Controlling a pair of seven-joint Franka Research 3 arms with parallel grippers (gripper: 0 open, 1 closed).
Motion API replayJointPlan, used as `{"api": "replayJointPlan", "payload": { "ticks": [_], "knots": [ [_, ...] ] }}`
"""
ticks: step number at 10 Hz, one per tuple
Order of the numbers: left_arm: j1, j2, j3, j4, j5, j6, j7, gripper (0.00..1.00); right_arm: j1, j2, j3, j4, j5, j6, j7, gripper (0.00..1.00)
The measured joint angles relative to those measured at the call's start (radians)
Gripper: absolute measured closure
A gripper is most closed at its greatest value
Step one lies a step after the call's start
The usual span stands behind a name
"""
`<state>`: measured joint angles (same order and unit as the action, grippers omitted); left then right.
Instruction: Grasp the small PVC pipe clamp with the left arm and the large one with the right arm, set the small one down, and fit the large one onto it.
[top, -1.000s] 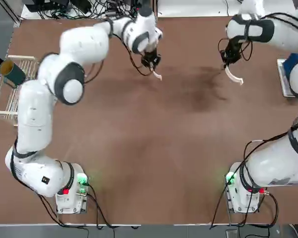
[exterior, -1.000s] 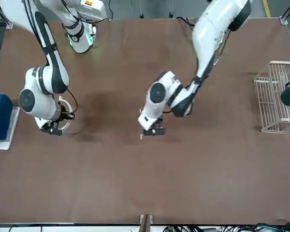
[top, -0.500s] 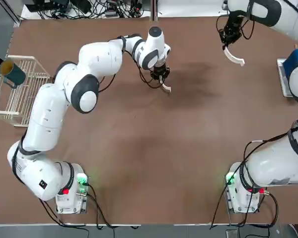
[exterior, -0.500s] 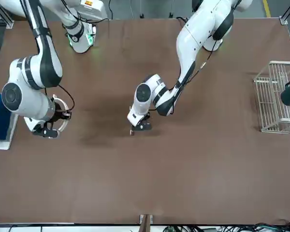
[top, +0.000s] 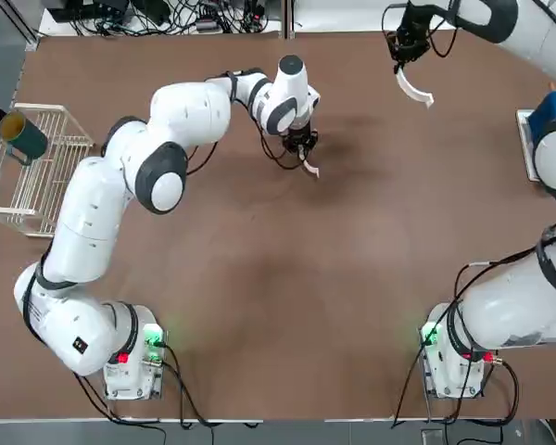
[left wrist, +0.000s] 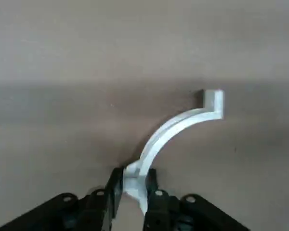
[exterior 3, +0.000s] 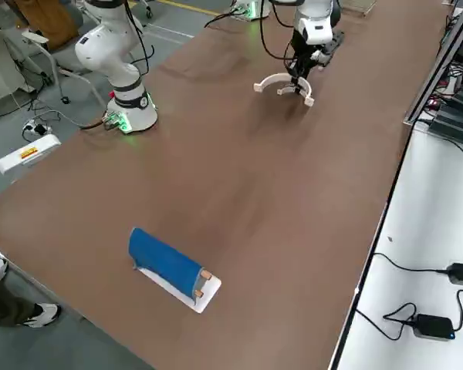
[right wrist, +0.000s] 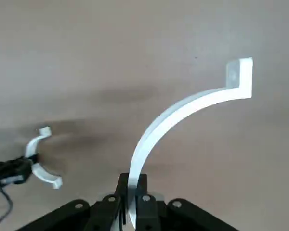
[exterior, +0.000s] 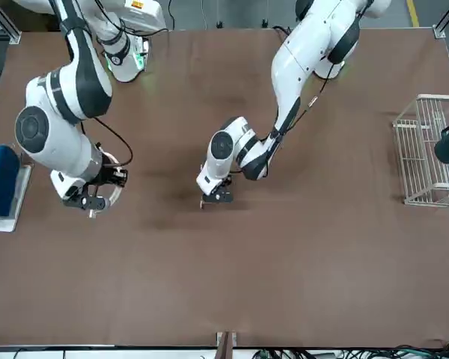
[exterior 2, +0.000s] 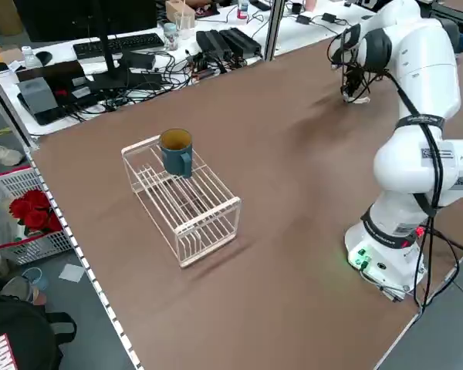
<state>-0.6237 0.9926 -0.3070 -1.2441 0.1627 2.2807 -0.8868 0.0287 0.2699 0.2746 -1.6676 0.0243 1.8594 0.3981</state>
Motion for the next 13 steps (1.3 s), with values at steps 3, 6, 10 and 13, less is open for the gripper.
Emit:
{"api": "replayJointPlan", "payload": {
  "ticks": [3,6,10,13],
  "knots": [
    [0.016,-0.026,0.002,0.027,-0.001,-0.056,0.002,0.25,0.021,0.043,0.064,0.044,0.001,0.003,0.098,0.91],
    [0.105,-0.162,-0.002,0.038,-0.003,-0.216,0.003,0.16,0.063,0.128,0.113,0.096,0.001,0.039,0.215,0.91],
    [0.360,-0.399,-0.021,-0.066,-0.003,-0.340,0.105,0.07,0.200,0.248,0.122,0.111,-0.002,0.215,0.391,0.91],
    [0.544,-0.623,-0.027,-0.236,-0.006,-0.364,0.290,0.06,0.343,0.372,0.119,0.134,-0.126,0.346,0.559,0.91]
  ]
}}
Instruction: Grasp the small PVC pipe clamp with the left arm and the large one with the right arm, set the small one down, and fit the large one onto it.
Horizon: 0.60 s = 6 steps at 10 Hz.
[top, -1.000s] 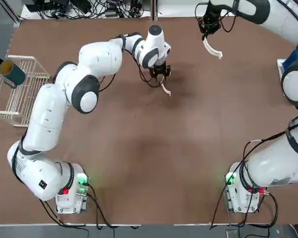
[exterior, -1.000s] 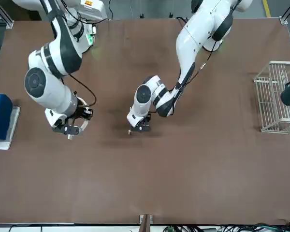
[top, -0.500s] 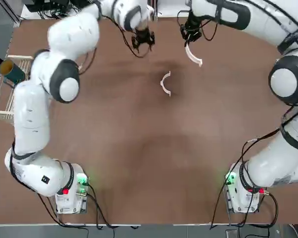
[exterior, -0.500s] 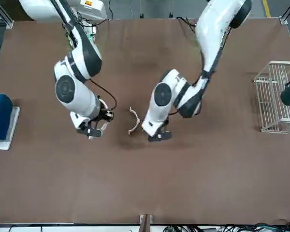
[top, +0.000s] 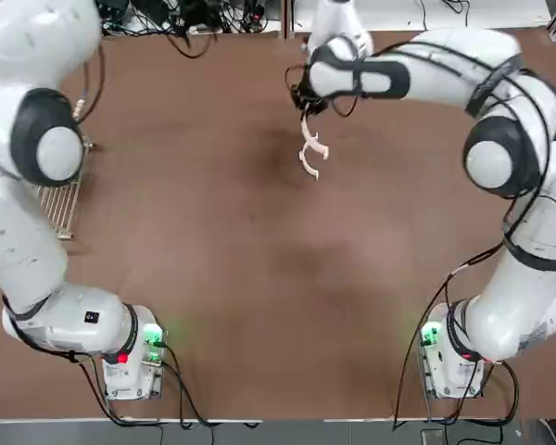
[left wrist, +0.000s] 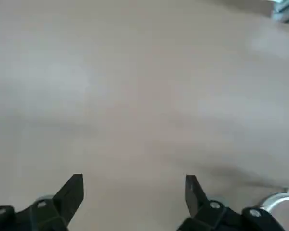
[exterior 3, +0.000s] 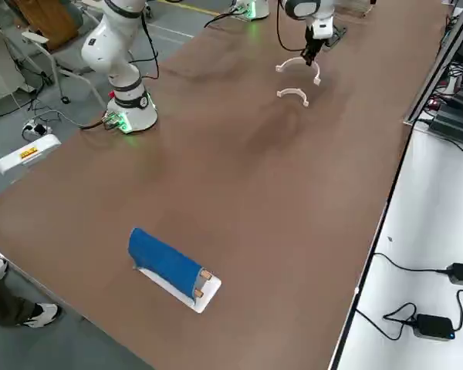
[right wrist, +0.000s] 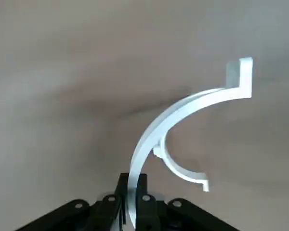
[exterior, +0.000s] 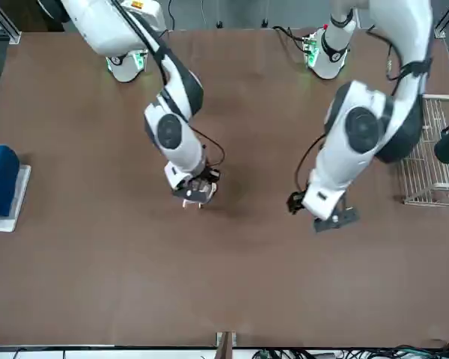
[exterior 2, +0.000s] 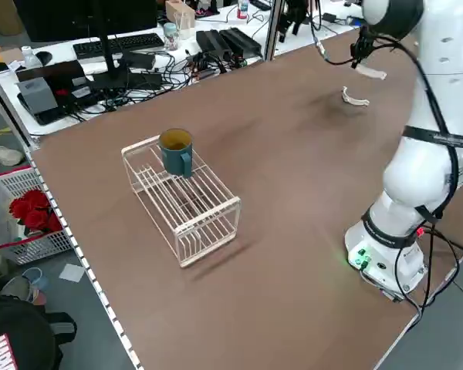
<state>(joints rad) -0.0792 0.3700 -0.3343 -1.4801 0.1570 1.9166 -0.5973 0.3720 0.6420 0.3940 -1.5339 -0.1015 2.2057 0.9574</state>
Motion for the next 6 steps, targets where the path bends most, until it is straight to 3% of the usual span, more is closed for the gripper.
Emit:
{"api": "replayJointPlan", "payload": {
  "ticks": [2,6],
  "knots": [
    [0.070,-0.100,0.001,-0.073,-0.002,-0.041,0.116,0.04,0.052,0.100,-0.002,0.063,-0.107,0.004,0.082,0.91],
    [0.094,-0.247,0.060,-0.080,-0.087,-0.154,0.257,0.01,0.072,0.199,-0.004,0.114,-0.159,0.011,0.090,0.91]
  ]
}}
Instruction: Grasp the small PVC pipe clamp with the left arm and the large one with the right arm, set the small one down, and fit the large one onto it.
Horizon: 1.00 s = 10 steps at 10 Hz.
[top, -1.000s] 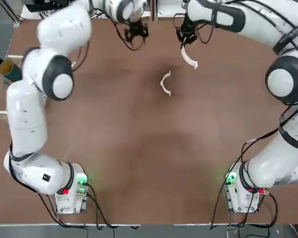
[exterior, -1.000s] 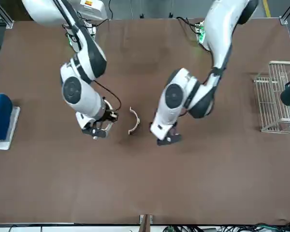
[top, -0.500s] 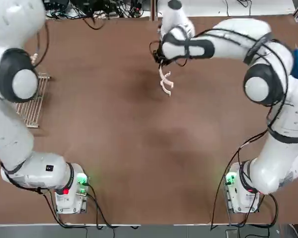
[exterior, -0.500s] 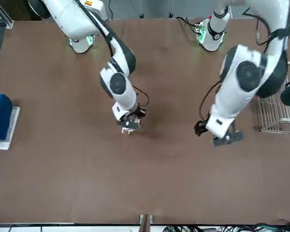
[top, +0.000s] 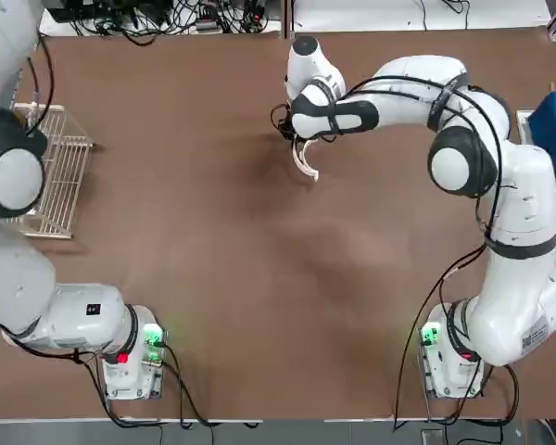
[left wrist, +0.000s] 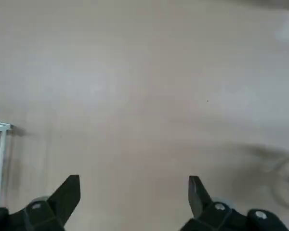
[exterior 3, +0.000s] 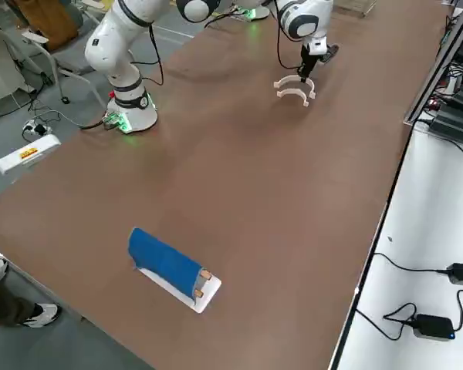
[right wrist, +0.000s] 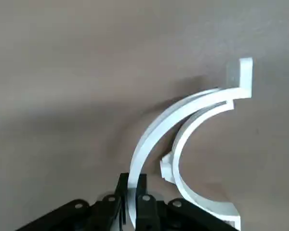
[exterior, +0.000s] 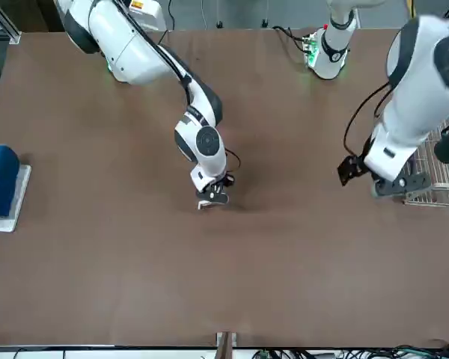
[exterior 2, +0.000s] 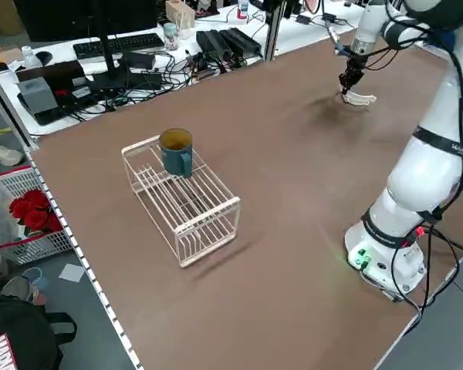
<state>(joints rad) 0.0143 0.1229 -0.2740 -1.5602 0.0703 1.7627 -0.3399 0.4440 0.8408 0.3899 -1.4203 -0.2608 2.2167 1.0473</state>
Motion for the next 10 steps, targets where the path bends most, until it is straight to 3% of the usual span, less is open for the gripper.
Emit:
{"api": "replayJointPlan", "payload": {
  "ticks": [4,10],
  "knots": [
    [0.020,-0.117,0.012,0.000,-0.021,-0.133,0.090,0.01,0.002,0.035,-0.001,0.034,-0.009,0.001,0.000,0.91],
    [0.037,-0.116,0.012,0.001,-0.062,-0.154,0.134,0.01,0.003,0.044,-0.003,0.034,-0.017,0.000,0.002,0.91]
  ]
}}
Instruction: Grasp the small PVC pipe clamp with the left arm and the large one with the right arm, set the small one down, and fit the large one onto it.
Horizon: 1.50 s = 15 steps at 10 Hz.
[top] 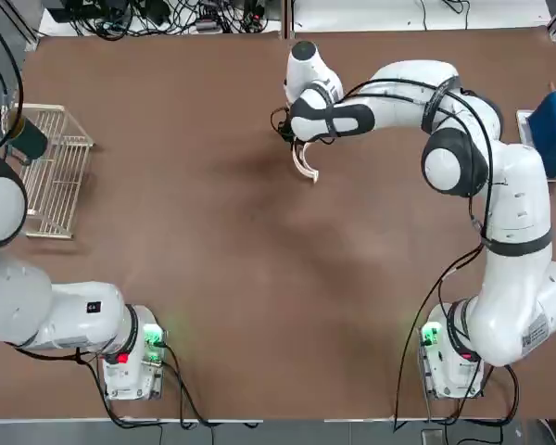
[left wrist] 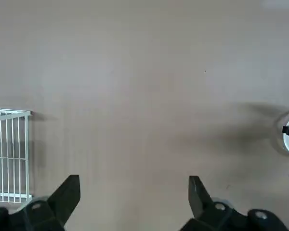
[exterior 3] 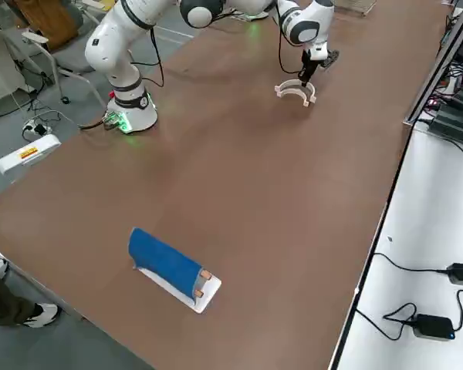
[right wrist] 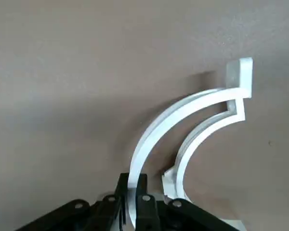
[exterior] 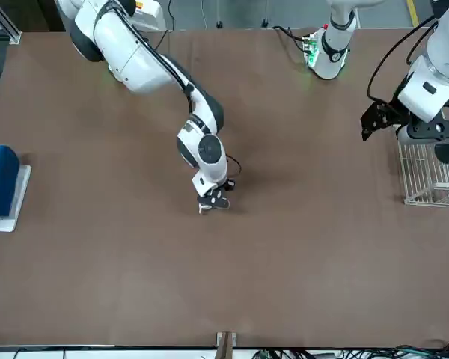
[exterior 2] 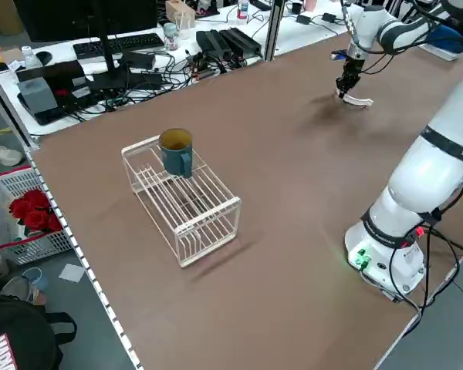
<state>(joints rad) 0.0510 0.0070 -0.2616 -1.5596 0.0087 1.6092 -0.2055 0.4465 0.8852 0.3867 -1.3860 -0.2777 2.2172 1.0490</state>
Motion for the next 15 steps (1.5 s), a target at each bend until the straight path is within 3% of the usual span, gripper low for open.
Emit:
{"api": "replayJointPlan", "payload": {
  "ticks": [15],
  "knots": [
    [0.042,0.028,0.003,0.013,0.000,0.000,0.047,0.01,-0.001,0.007,-0.005,0.001,0.000,-0.003,0.020,0.81]
  ]
}}
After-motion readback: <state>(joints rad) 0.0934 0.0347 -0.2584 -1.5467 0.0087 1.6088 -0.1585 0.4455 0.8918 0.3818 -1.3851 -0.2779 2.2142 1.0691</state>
